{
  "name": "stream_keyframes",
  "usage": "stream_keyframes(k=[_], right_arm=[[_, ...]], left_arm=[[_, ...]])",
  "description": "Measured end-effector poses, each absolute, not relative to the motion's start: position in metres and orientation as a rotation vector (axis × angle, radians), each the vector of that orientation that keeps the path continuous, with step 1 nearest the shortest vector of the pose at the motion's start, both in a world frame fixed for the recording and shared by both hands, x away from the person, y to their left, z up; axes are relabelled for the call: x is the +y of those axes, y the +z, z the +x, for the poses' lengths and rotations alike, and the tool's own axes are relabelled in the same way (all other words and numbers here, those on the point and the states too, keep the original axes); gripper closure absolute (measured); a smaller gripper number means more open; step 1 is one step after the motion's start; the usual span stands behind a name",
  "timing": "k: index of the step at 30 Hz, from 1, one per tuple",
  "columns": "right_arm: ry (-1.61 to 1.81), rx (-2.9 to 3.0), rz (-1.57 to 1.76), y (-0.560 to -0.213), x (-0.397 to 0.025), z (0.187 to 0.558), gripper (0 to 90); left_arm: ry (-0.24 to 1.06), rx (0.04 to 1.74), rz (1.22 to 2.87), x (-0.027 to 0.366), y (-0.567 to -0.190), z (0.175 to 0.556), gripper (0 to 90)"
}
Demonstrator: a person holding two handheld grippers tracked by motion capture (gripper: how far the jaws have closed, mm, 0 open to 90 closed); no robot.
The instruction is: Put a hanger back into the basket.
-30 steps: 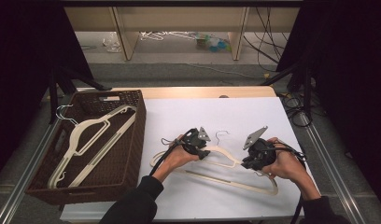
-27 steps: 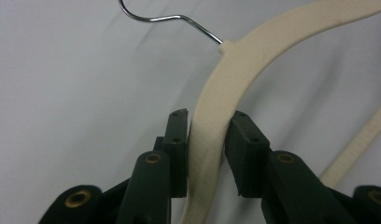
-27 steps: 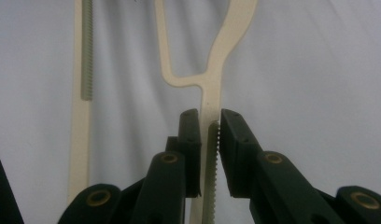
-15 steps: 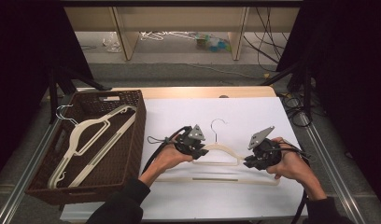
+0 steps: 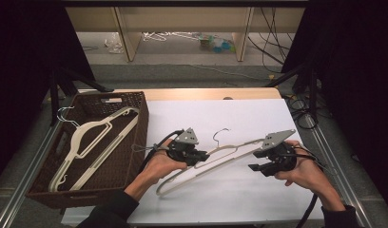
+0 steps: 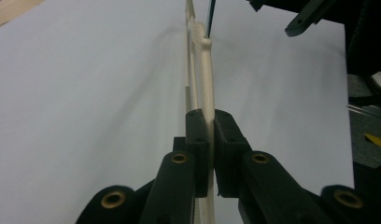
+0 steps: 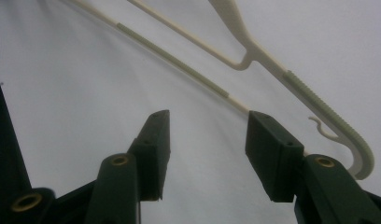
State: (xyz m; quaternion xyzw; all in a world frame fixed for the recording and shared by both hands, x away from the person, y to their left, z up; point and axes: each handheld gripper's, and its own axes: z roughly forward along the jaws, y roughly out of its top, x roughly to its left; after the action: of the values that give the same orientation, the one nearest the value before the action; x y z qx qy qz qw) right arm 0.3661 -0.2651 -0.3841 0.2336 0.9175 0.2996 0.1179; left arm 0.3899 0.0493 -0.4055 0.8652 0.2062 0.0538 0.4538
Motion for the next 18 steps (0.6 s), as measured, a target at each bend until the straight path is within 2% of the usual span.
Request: stream_keyframes(k=[10, 18], right_arm=[[0.968, 2.607, 0.757, -0.386, -0.261, 0.355, 41.5], [0.981, 2.636, 0.742, -0.393, -0.259, 0.345, 40.5]], left_arm=[[0.116, 0.566, 2.088, 0.057, -0.393, 0.393, 85.9], [0.085, 0.589, 2.064, 0.066, -0.365, 0.388, 85.9]])
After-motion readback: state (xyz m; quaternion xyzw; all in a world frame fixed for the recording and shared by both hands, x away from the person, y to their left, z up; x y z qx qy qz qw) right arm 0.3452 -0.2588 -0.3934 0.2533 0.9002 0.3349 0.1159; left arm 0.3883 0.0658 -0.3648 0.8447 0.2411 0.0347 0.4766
